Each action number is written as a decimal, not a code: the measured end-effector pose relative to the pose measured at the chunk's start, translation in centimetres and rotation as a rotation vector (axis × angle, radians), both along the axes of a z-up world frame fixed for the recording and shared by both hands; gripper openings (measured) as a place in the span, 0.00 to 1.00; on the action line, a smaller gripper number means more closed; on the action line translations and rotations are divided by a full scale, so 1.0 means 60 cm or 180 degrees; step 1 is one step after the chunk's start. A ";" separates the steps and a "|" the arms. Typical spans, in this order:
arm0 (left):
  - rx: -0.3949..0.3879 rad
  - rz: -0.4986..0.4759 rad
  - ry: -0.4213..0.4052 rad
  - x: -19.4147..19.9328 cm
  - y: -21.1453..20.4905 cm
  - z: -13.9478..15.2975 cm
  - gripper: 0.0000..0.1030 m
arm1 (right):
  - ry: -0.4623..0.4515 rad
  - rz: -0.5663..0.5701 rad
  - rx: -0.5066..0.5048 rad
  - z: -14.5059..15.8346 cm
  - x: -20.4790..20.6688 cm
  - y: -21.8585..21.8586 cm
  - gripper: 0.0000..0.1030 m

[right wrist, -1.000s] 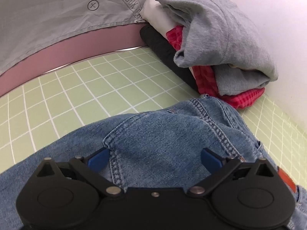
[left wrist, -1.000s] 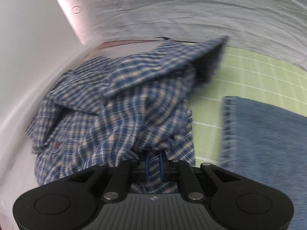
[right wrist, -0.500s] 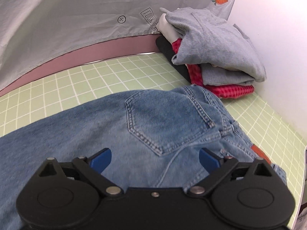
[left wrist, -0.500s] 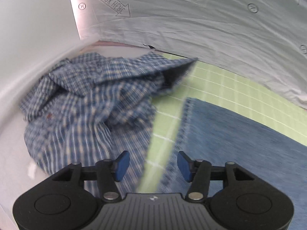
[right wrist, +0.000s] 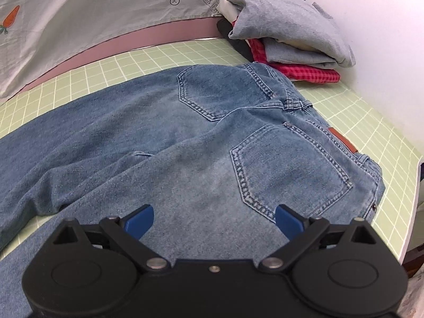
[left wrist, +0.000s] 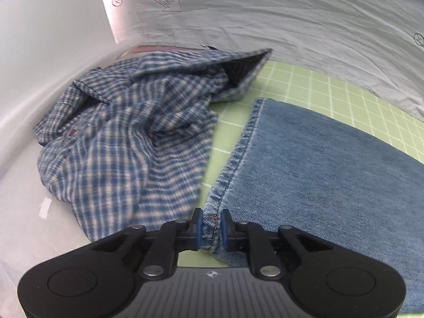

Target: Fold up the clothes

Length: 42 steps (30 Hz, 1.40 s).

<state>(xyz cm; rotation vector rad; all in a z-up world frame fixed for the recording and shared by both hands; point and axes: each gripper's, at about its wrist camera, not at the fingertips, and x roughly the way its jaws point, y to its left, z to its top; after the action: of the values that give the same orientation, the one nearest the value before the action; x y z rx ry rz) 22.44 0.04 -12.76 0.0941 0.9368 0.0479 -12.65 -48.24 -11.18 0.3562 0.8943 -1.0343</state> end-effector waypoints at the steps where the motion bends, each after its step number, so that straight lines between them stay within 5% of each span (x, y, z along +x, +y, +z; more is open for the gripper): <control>1: -0.0006 0.0035 0.0001 0.005 0.006 -0.001 0.15 | 0.0011 -0.0015 -0.0022 0.002 -0.003 0.001 0.96; 7: -0.0038 0.0045 0.0007 -0.006 0.005 0.016 0.24 | -0.0018 -0.0078 -0.0043 0.013 -0.031 0.003 0.96; 12: -0.0249 -0.0151 -0.0061 -0.075 -0.014 0.051 0.59 | -0.0218 -0.0189 0.0017 0.019 -0.073 0.004 0.96; 15: -0.0218 -0.0268 0.0002 -0.132 -0.037 0.056 0.66 | -0.0288 -0.0232 0.0067 0.013 -0.106 0.004 0.96; 27: -0.0198 -0.0357 0.0374 -0.364 -0.094 0.043 0.71 | -0.0265 -0.0202 0.0357 -0.032 -0.240 -0.047 0.96; 42: -0.0533 -0.0054 0.0717 -0.510 -0.130 0.017 0.71 | -0.0346 0.0281 0.0662 -0.065 -0.286 -0.088 0.98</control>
<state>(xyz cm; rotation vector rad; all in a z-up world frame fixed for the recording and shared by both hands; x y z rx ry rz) -8.19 -7.73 -11.73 -0.0489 1.1610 -0.0580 -29.81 -53.53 -15.06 0.5378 0.9135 -0.8351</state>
